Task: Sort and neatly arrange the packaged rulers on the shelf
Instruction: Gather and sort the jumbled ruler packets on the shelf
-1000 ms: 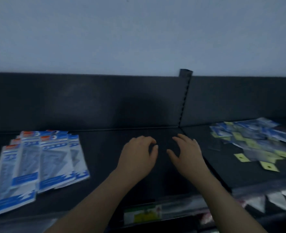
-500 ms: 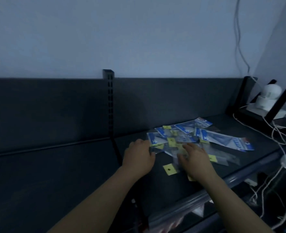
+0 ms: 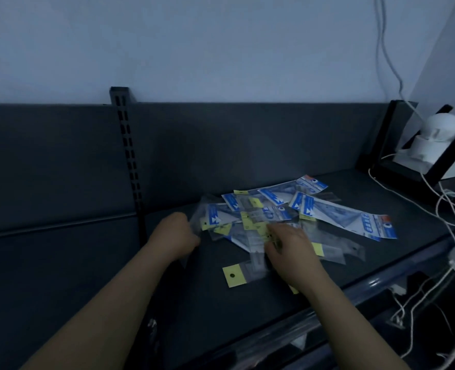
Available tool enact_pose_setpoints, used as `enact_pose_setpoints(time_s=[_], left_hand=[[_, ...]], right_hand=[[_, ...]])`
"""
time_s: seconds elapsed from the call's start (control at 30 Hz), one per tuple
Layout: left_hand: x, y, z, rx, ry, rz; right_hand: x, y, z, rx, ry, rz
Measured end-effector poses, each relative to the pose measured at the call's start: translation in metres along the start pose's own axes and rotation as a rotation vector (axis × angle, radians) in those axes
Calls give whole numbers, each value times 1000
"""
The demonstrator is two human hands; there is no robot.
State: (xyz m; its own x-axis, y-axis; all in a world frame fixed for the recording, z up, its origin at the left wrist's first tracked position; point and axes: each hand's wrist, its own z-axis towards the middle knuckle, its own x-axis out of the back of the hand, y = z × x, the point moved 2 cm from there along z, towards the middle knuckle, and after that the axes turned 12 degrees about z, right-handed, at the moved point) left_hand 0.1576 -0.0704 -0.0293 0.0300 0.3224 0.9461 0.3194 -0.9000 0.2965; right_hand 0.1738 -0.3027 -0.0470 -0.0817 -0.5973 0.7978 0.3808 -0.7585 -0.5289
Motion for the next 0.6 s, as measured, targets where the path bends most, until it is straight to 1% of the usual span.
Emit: enact_pose_setpoints(time_s=[0.07, 0.13, 0.2, 0.27, 0.33, 0.4, 0.5, 0.53, 0.6], left_hand=[[-1, -1, -2, -29, 17, -108], [2, 5, -6, -63, 82, -254], [4, 14, -12, -95, 142, -365], [-2, 24, -17, -112, 121, -397], [-10, 34, -21, -115, 69, -351], [-13, 46, -24, -105, 44, -269], [-14, 64, -27, -93, 9, -45], [-15, 69, -28, -96, 4, 24], [-17, 74, -25, -103, -21, 72]], right_hand=[[3, -3, -2, -27, 30, 68], [5, -4, -3, -61, 46, 124], [5, -5, -4, -50, 57, 142], [3, -7, -6, -22, 22, 183], [5, -8, -8, -10, -19, 298], [14, -4, -8, -56, 32, 346], [31, 11, -10, -149, 145, 285], [34, 14, -11, -153, 142, 273], [35, 16, -15, -118, 80, 199]])
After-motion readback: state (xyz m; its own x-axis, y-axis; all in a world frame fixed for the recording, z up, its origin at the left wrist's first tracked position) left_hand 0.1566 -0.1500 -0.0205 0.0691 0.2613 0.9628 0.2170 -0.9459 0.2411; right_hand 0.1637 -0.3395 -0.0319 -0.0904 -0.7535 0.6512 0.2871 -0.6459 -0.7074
